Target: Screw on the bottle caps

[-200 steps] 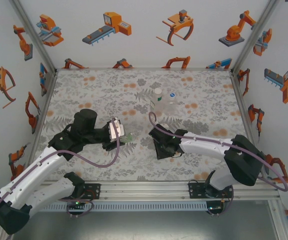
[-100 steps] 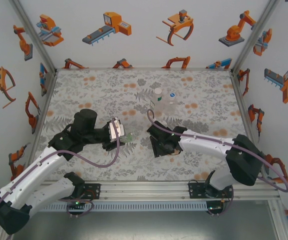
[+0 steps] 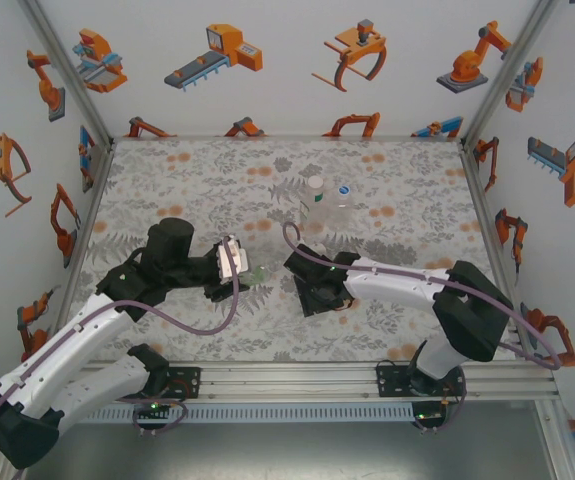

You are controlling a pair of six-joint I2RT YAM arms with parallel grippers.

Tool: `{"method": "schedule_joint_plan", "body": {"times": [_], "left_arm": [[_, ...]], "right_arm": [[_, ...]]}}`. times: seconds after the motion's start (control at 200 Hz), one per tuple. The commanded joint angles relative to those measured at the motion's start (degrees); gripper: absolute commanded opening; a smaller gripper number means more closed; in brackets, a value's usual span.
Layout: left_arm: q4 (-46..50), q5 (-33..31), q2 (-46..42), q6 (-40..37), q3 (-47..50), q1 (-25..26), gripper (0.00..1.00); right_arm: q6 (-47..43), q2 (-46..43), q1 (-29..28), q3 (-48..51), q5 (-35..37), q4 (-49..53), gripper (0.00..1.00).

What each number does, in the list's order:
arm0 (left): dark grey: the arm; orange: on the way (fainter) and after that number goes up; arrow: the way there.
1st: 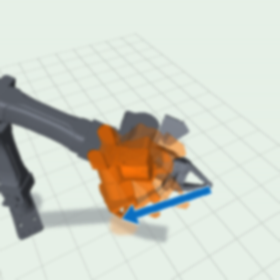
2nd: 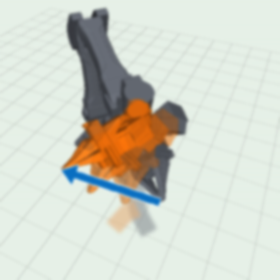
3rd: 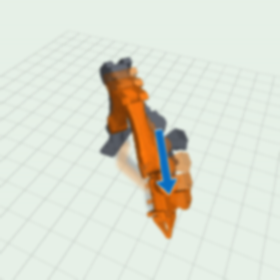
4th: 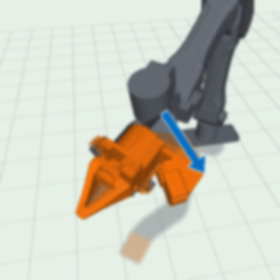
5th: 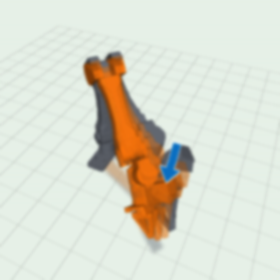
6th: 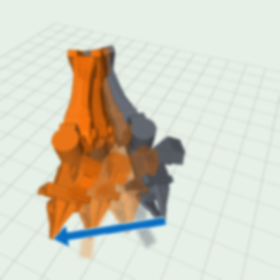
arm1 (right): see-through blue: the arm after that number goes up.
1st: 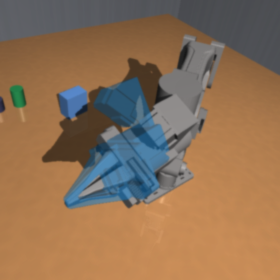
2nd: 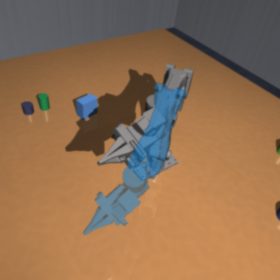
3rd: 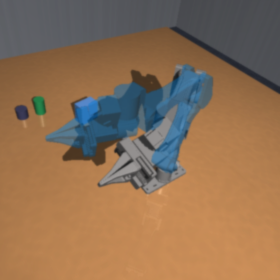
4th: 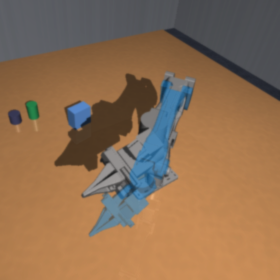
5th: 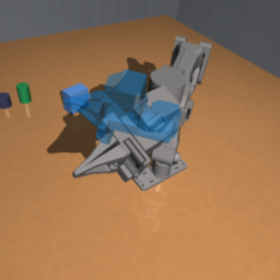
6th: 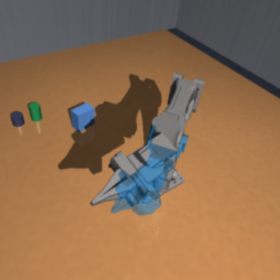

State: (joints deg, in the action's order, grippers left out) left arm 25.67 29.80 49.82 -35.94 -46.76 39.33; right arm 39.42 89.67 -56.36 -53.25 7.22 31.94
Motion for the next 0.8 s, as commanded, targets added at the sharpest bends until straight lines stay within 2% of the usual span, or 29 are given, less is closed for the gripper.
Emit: {"method": "schedule_joint_plan", "body": {"times": [0.0,0.406,0.796], "left_arm": [[-0.90,1.13,-0.43,0.70,-0.61,-0.16,0.00],[-0.88,1.12,-0.26,0.69,-0.61,-0.15,0.00],[-0.89,0.96,-0.09,0.65,-0.54,-0.14,0.00]], "right_arm": [[1.10,-1.80,-0.33,0.49,2.32,1.80,0.48],[3.77,-4.17,2.03,6.16,-2.53,-4.54,0.48],[3.21,-4.03,2.31,6.94,-1.31,-5.66,0.41]]}}
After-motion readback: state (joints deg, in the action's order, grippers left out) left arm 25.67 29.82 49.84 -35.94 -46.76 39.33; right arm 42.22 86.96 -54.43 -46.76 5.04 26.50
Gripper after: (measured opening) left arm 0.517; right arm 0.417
